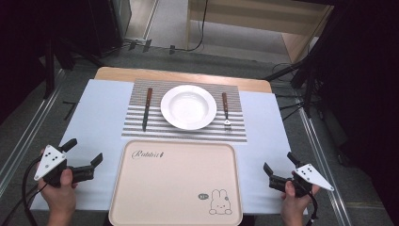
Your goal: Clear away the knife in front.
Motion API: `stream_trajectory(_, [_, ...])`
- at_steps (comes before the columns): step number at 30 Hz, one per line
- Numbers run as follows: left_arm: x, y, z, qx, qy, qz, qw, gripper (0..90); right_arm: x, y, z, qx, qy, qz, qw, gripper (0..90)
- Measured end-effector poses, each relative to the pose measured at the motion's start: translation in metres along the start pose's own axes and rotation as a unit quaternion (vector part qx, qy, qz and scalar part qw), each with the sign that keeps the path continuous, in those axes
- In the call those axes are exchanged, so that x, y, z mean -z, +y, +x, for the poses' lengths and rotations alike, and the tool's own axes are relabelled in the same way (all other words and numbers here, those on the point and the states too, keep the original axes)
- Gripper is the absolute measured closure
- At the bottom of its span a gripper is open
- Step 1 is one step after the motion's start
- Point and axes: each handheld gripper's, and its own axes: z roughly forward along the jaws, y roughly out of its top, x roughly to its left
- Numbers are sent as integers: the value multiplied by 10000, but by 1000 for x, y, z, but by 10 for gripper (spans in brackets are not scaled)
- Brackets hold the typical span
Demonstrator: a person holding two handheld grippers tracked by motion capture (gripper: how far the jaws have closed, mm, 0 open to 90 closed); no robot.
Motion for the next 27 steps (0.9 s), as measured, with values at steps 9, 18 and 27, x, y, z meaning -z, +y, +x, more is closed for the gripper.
stream_trajectory(9, [-7,12,-13,-39,54,-51,10000,0,-1,-1,2,68,-13,24,10000,0])
stream_trajectory(18, [-13,29,-21,7,-9,-83,10000,0,-2,-1,3,47,-23,50,10000,0])
stream_trajectory(27, [-30,45,-32,-91,-191,-90,9997,0,-4,-1,4,114,20,45,9999,0])
